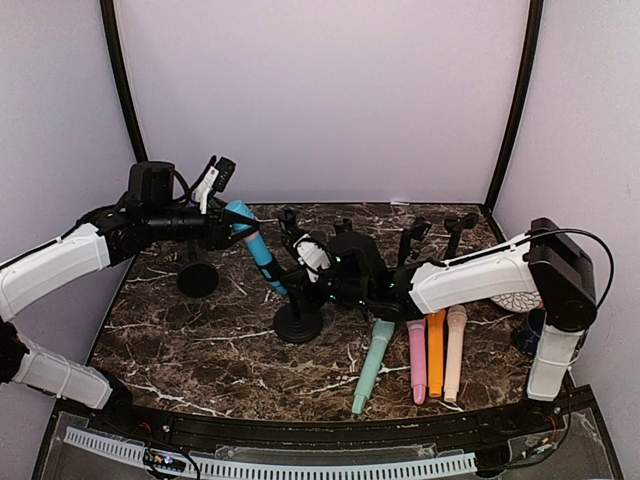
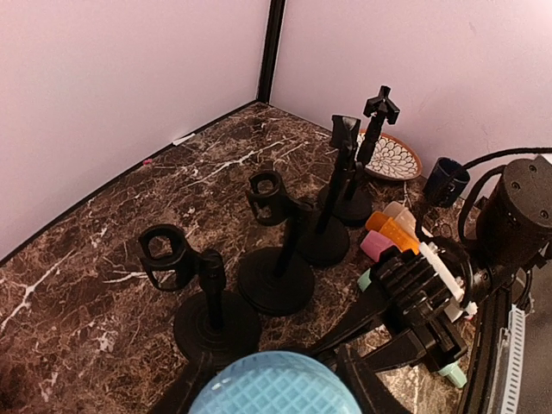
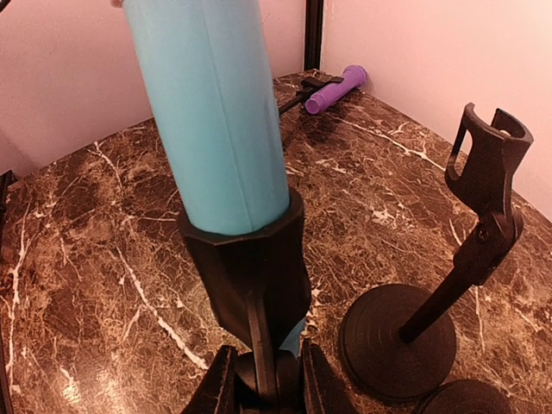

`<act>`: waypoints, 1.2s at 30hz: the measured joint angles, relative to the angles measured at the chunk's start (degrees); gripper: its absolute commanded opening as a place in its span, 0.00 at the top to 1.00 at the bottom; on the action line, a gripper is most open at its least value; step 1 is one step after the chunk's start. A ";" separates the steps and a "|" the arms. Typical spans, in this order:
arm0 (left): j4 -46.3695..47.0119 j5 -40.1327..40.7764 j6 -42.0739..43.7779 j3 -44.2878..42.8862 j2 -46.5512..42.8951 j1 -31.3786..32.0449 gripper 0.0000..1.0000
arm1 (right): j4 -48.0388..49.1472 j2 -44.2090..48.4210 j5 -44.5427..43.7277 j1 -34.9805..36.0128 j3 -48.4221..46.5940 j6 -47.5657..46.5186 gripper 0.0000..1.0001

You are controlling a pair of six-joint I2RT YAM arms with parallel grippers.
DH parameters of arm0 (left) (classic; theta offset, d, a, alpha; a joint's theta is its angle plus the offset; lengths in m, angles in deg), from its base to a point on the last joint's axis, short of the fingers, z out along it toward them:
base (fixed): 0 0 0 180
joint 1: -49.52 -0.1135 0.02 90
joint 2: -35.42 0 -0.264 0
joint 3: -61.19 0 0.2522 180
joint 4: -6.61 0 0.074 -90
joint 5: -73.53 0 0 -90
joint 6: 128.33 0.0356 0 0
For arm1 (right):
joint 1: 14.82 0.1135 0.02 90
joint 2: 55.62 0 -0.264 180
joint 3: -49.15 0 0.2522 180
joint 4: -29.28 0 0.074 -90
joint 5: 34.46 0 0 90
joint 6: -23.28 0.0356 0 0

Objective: Remove the microphone from the stand
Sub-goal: Remove the microphone from the microphone stand.

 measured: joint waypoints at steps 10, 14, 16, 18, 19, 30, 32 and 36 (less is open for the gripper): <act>0.02 5.29 5.03 0.28 -1.33 3.65 1.00 | -1.57 -0.39 1.22 -0.44 -0.94 0.46 1.00; 0.02 7.04 4.68 1.09 -2.49 3.98 1.00 | -1.53 -0.57 1.49 -0.44 -1.14 0.37 1.00; 0.00 7.58 4.07 1.33 -2.89 3.91 1.00 | -1.53 -0.74 1.64 -0.44 -1.36 0.22 1.00; -0.04 7.30 3.06 1.42 -2.99 3.21 1.00 | -1.57 -0.90 1.70 -0.42 -1.60 0.13 1.00; -0.07 6.75 2.29 1.44 -2.99 2.56 1.00 | -1.57 -1.01 1.68 -0.37 -1.73 0.04 1.00; 0.04 -3.26 -7.02 1.97 -2.97 -6.38 1.00 | -1.55 -2.08 -0.37 0.98 -3.32 -1.75 1.00; 0.09 -3.43 -7.32 2.03 -2.97 -6.54 1.00 | -1.60 -2.08 -0.59 1.14 -3.34 -1.84 1.00; 0.52 -3.63 -7.82 2.23 -2.97 -6.75 1.00 | -1.60 -2.08 -0.79 1.25 -3.32 -1.95 1.00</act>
